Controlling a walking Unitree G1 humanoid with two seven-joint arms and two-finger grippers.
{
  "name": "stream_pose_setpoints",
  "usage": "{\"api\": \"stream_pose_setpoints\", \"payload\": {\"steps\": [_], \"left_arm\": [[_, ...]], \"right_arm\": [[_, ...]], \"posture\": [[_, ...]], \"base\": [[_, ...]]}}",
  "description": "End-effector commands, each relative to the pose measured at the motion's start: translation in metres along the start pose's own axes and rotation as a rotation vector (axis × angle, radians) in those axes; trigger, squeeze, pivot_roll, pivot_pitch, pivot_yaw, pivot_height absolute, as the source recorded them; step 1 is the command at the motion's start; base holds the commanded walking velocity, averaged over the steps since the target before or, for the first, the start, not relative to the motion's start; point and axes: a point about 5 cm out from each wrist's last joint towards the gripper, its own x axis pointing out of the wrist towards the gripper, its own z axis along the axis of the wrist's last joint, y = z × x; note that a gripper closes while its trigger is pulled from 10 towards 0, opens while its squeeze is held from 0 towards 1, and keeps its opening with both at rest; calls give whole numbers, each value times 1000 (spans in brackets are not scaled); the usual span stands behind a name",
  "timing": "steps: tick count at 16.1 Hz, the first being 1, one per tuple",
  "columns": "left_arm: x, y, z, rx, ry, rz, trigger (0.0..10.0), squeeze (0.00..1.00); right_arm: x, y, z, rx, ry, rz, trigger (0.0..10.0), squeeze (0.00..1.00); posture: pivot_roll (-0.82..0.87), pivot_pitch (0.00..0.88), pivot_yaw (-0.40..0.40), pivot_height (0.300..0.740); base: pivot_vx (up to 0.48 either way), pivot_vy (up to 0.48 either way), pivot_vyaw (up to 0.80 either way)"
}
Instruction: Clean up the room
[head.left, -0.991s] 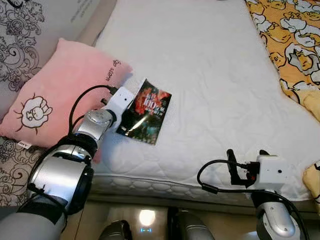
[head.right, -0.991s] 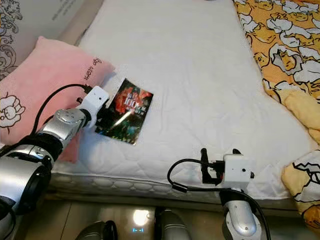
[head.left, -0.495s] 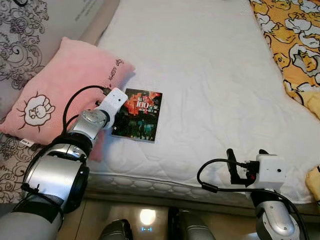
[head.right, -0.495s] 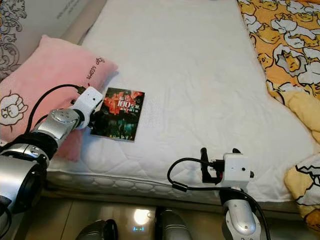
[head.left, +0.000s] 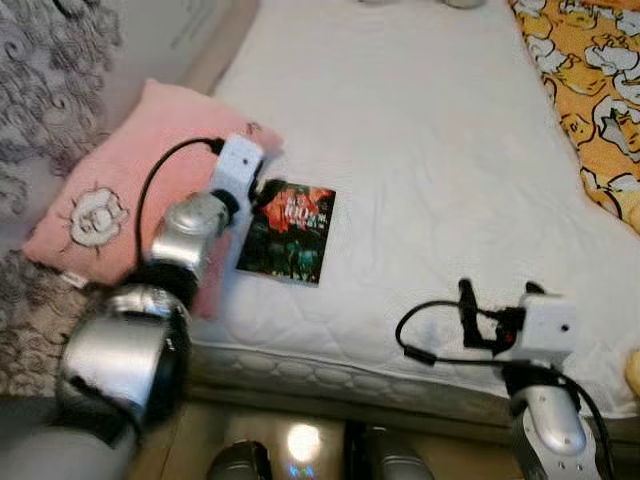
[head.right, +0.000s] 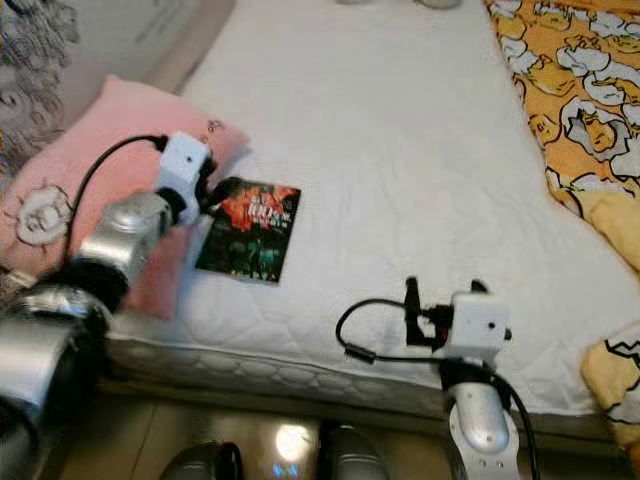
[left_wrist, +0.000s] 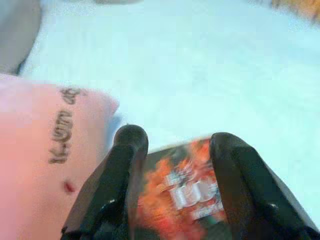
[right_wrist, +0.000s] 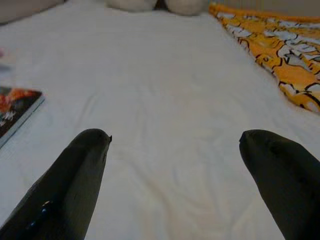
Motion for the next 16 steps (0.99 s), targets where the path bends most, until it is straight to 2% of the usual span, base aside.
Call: {"api": "stream_pose_setpoints", "payload": {"steps": [1, 2, 3, 4, 5, 6, 7, 8, 9, 10, 11, 12, 13, 14, 16], "left_arm": [[-5, 0, -9, -57, -18, 35, 10000, 0], [-10, -7, -20, -124, -51, 97, 10000, 0], [-15, -11, -28, -152, -65, 151, 10000, 0], [-20, -14, -37, -160, -65, 193, 10000, 247], [-44, -30, -61, -136, -59, 229, 10000, 1000], [-58, -31, -64, -103, -86, 263, 10000, 1000], [-63, -30, -63, -82, -104, 274, 10000, 1000], [-73, -23, -61, -45, -127, 337, 10000, 1000], [-74, -15, -60, -29, -130, 387, 10000, 1000], [-70, -12, -55, -2, -148, 388, 10000, 1000], [-68, -14, -51, 10, -151, 379, 10000, 1000], [-66, -17, -50, 21, -144, 359, 10000, 1000], [-64, -19, -49, 33, -137, 346, 10000, 1000], [-55, -24, -48, 58, -121, 296, 10000, 1000], [-53, -24, -50, 54, -104, 289, 10000, 1000]], "right_arm": [[-1, -5, -4, -7, 9, -24, 10000, 0], [4, -6, -3, 3, -2, -21, 10000, 0], [8, -7, -2, 13, -12, -21, 10000, 0], [11, -8, -1, 24, -22, -20, 10000, 0], [15, -15, 2, -40, -45, -63, 10000, 0], [14, -20, 3, -39, -34, -111, 10000, 0], [14, -22, 2, -10, -24, -125, 10000, 0], [14, -21, 6, -8, -32, -134, 10000, 902], [17, -23, 9, -4, -57, -166, 10000, 1000], [23, -29, 14, 21, -98, -207, 10000, 1000], [29, -33, 21, 18, -160, -228, 10000, 1000], [31, -35, 22, 9, -176, -239, 10000, 1000], [33, -37, 20, 10, -174, -250, 10000, 1000], [38, -42, 11, 38, -133, -276, 10000, 1000], [39, -42, 9, 36, -115, -278, 10000, 1000]], "posture": [[-84, 68, 5, 736], [-71, 56, 2, 736], [-55, 46, -1, 736], [-46, 39, -4, 736], [-24, 29, -18, 736], [-14, 22, -26, 736], [-11, 22, -26, 736], [-3, 14, -29, 736], [4, 4, -39, 736], [9, 0, -37, 736], [5, 0, -30, 736], [3, 0, -27, 736], [6, 0, -26, 736], [12, 0, -19, 736], [11, 0, -19, 736]], "base": [[0, 0, 0], [0, 0, 0], [0, 0, 0], [0, 0, 0], [0, 0, 0], [0, 0, 0], [0, 0, 0], [0, 0, 0], [0, 0, 0], [0, 0, 0], [0, 0, 0], [0, 0, 0], [0, 0, 0], [0, 0, 0], [0, 0, 0]]}}
